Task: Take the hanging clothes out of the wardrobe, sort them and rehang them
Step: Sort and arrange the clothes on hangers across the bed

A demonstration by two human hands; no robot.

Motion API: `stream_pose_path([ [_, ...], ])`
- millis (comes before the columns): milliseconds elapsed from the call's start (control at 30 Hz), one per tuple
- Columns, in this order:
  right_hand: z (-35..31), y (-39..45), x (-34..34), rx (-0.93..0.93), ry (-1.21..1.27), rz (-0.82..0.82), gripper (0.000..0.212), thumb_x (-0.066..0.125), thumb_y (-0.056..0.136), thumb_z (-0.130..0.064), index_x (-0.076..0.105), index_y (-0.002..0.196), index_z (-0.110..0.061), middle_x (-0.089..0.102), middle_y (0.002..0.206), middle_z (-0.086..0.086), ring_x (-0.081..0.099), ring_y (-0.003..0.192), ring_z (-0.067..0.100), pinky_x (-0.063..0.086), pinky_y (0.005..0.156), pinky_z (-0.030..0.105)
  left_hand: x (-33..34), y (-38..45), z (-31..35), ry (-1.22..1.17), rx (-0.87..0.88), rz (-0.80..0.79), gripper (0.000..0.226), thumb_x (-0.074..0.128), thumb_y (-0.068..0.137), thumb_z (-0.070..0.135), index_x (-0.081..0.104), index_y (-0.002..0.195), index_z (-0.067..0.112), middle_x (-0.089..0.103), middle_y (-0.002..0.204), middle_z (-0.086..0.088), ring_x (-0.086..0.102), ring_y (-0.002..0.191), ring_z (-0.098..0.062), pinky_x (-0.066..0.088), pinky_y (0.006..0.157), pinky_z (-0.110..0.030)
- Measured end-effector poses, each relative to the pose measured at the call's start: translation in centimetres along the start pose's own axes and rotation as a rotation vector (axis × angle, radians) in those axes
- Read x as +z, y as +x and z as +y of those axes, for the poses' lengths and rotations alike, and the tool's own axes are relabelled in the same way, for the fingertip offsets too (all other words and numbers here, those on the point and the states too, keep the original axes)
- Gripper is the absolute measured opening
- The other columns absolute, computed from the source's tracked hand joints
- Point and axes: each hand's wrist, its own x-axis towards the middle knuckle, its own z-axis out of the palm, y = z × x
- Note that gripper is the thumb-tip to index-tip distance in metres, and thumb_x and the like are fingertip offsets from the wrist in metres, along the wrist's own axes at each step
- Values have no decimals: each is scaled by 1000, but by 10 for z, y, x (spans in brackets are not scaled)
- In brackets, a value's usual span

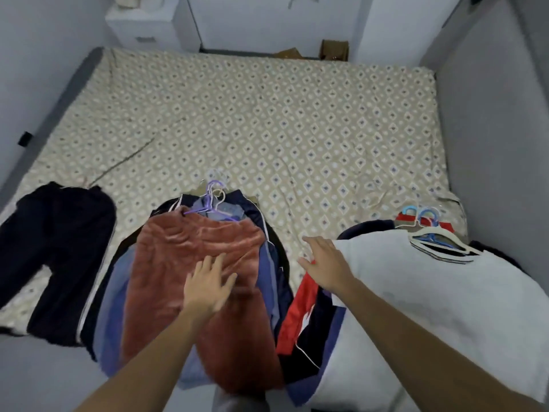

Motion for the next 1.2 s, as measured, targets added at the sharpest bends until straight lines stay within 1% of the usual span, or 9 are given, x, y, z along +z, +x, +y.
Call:
stream_pose_path([
  [133, -65, 55, 48, 19, 54, -99, 60, 58, 103, -45, 41, 155, -20, 45, 154, 3, 39, 143, 25, 39, 113, 42, -6, 40, -101, -21, -61, -30, 68, 46, 101, 61, 36, 158, 26, 42, 153, -6, 39, 140, -32, 38, 109, -53],
  [267, -108, 125, 93, 43, 86, -129, 53, 63, 100, -38, 47, 148, -21, 52, 141, 7, 47, 135, 31, 42, 108, 44, -18, 112, -184, -19, -52, -5, 65, 45, 103, 58, 37, 156, 21, 44, 151, -11, 40, 140, -35, 39, 110, -55],
  [467, -115, 203, 134, 245, -12, -165, 74, 60, 103, -39, 26, 163, -12, 42, 157, 17, 39, 144, 40, 38, 113, 48, -25, 231, -234, -58, -23, -4, 63, 44, 107, 49, 29, 161, 20, 36, 161, -12, 35, 147, -34, 40, 112, -53],
  [533, -110, 214, 146, 240, -8, -180, 66, 63, 101, -36, 37, 157, -14, 52, 148, 16, 49, 136, 38, 44, 109, 47, -19, 257, -240, -47, -22, -69, 62, 41, 108, 46, 26, 163, 20, 32, 165, -12, 32, 150, -34, 36, 117, -52],
  [633, -110, 223, 161, 226, -7, -145, 36, 63, 101, -32, 53, 132, -16, 58, 121, 11, 58, 114, 33, 51, 95, 47, -7, 276, -245, 23, 0, -168, 55, 38, 109, 48, 36, 155, 19, 45, 152, -15, 44, 138, -37, 42, 109, -52],
  [767, -128, 215, 163, 186, 92, -122, 9, 60, 105, -26, 57, 103, -17, 62, 96, -1, 62, 93, 23, 52, 84, 44, -5, 275, -248, 84, 96, -108, 42, 43, 108, 47, 49, 136, 17, 53, 134, -10, 48, 127, -33, 45, 99, -49],
  [867, -146, 201, 149, 137, 138, -87, 15, 56, 106, -25, 51, 92, -26, 62, 89, -5, 60, 83, 13, 49, 77, 40, -14, 260, -253, 23, 149, -122, 33, 45, 107, 47, 51, 125, 20, 59, 125, -6, 52, 120, -31, 43, 97, -48],
  [1100, -199, 151, 82, -66, 121, 23, 11, 58, 104, -31, 57, 105, -20, 66, 89, -2, 63, 82, 16, 53, 78, 43, -72, 173, -255, -324, 189, 173, 22, 53, 105, 42, 58, 109, 21, 63, 102, 3, 58, 100, -28, 45, 87, -50],
  [1200, -220, 108, 52, -138, 159, 47, 13, 67, 98, -34, 59, 104, -27, 68, 92, -8, 63, 85, 7, 51, 78, 31, -103, 112, -253, -391, 152, 312, 19, 53, 104, 41, 57, 107, 23, 61, 101, 8, 58, 99, -27, 45, 87, -51],
])
